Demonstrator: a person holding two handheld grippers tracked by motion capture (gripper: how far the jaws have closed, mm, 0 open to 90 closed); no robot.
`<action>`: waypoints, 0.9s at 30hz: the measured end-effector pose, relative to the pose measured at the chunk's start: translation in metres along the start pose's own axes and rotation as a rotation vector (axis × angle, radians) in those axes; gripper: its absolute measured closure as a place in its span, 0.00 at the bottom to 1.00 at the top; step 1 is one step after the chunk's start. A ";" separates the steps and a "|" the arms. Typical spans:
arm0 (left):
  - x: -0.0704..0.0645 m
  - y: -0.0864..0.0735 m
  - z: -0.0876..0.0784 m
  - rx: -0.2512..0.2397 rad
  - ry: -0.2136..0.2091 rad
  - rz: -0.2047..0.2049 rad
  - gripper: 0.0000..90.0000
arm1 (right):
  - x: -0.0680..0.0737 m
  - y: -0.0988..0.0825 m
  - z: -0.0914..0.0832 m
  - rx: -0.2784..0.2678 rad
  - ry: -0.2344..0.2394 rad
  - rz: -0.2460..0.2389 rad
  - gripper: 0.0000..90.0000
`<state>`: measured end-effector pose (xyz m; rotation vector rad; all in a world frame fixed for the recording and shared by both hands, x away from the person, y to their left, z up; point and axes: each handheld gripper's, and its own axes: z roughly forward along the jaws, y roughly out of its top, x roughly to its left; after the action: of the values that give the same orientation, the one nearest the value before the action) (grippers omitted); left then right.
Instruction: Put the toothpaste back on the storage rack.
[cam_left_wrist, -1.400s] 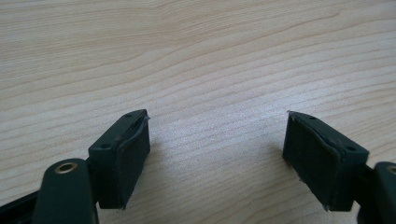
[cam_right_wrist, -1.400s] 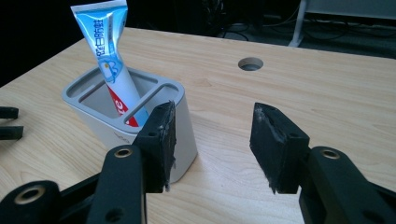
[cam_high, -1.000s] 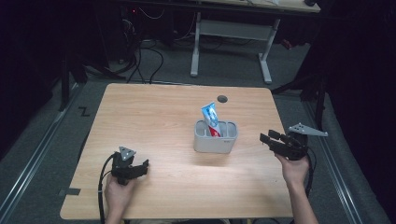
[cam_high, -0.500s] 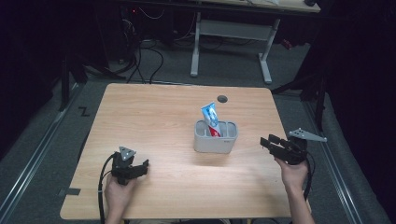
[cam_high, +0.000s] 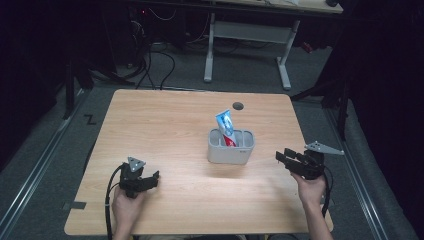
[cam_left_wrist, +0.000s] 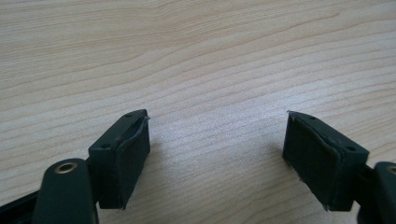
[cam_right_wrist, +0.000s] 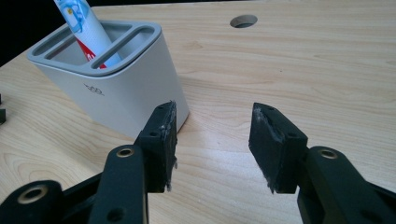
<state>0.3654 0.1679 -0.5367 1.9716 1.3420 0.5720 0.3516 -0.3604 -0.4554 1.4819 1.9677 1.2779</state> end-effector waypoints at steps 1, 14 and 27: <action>0.000 0.000 0.000 0.000 0.000 0.001 0.26 | 0.000 -0.001 0.000 0.003 -0.002 0.002 0.57; 0.000 0.000 0.000 0.000 0.000 0.001 0.26 | 0.000 -0.014 0.013 0.047 -0.009 0.001 0.58; 0.000 0.000 0.000 0.000 0.000 0.001 0.26 | 0.001 -0.028 0.027 0.104 -0.034 -0.008 0.58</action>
<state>0.3654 0.1680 -0.5366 1.9725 1.3413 0.5723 0.3555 -0.3488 -0.4927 1.5313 2.0443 1.1550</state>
